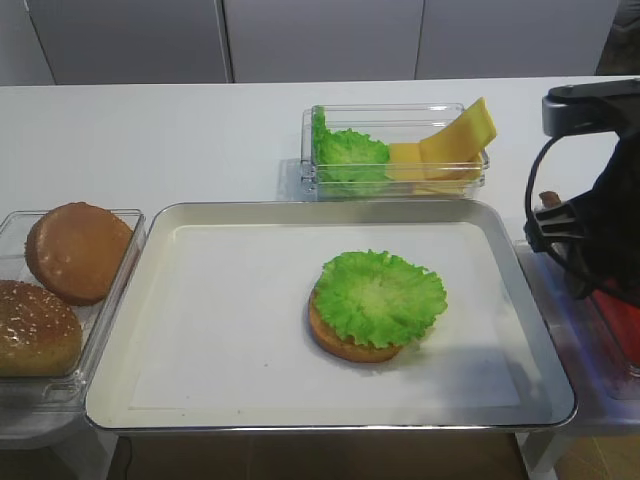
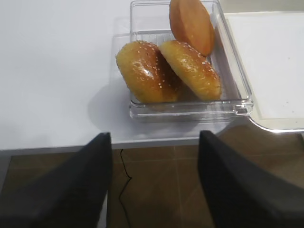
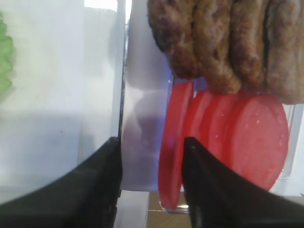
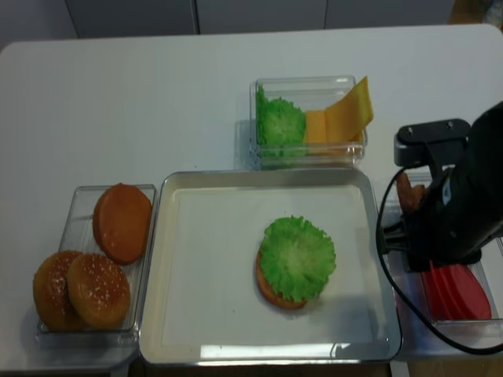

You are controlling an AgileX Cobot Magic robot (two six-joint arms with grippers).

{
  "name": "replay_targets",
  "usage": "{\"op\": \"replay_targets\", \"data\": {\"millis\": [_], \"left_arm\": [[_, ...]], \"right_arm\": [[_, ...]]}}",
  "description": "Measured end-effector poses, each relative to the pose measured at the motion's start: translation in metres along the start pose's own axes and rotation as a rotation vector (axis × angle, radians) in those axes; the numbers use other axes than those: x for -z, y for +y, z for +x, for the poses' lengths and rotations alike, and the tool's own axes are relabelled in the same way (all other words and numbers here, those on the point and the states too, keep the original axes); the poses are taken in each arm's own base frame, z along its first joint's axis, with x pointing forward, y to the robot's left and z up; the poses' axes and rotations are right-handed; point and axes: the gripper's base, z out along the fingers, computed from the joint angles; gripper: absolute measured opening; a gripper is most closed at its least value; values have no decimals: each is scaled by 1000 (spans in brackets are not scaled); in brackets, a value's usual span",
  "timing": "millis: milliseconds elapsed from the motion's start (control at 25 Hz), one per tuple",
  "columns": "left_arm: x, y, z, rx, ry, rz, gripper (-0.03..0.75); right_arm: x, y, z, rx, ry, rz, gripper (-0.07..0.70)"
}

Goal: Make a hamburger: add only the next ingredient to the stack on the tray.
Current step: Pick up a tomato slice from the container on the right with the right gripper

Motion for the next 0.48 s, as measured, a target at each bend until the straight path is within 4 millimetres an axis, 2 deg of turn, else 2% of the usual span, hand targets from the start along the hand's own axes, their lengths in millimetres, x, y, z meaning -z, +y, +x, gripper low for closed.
{"op": "replay_targets", "data": {"millis": [200, 480], "left_arm": [[0, 0, 0, 0, 0, 0, 427], [0, 0, 0, 0, 0, 0, 427]], "right_arm": [[-2, -1, -3, 17, -13, 23, 251], [-12, -1, -6, 24, 15, 42, 242]]}}
